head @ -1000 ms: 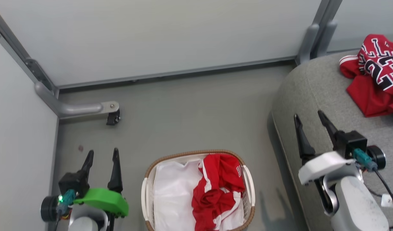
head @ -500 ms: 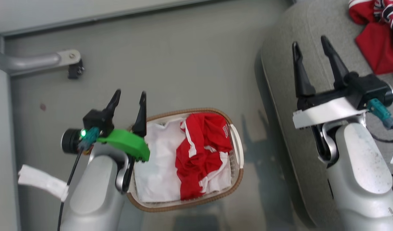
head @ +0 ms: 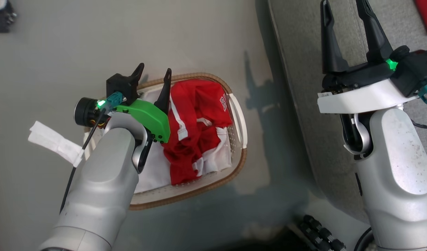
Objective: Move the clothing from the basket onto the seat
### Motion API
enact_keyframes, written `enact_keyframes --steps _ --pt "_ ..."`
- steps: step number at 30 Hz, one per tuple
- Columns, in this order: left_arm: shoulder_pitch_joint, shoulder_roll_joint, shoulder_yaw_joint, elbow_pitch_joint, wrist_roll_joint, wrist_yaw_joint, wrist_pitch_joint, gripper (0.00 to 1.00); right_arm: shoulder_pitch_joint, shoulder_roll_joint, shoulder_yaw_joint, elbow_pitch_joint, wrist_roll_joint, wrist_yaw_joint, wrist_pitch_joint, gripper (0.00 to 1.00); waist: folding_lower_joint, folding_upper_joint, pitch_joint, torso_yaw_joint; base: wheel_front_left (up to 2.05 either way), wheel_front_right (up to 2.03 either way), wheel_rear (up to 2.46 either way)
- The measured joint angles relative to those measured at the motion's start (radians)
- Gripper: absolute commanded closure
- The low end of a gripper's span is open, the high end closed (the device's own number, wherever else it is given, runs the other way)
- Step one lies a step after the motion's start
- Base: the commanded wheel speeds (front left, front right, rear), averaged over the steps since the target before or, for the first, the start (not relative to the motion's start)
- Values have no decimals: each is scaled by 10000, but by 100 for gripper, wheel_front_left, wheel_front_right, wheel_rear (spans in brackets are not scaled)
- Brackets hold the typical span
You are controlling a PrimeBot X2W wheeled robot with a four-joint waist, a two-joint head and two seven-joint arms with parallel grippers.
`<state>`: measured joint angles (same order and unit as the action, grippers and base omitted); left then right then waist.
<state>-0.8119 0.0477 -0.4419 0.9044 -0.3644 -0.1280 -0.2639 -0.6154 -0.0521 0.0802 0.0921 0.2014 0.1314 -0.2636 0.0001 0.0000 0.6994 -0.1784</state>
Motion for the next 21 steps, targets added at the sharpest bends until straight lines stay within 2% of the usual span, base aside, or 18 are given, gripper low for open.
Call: enact_keyframes --steps 4,13,21 --pt "-342 21 -675 848 -430 0 104 0 -121 0 153 -224 151 0 0 0 0 0 626 -317 0 0 0" --pt "-748 151 -1770 1735 -1889 -8 763 0 -175 0 351 -596 263 0 0 0 0 0 1590 -954 0 0 0" --pt "-1215 385 -2230 2920 -2174 -8 1135 0 -174 2 441 -849 272 0 0 0 0 0 2054 -1262 0 0 0"
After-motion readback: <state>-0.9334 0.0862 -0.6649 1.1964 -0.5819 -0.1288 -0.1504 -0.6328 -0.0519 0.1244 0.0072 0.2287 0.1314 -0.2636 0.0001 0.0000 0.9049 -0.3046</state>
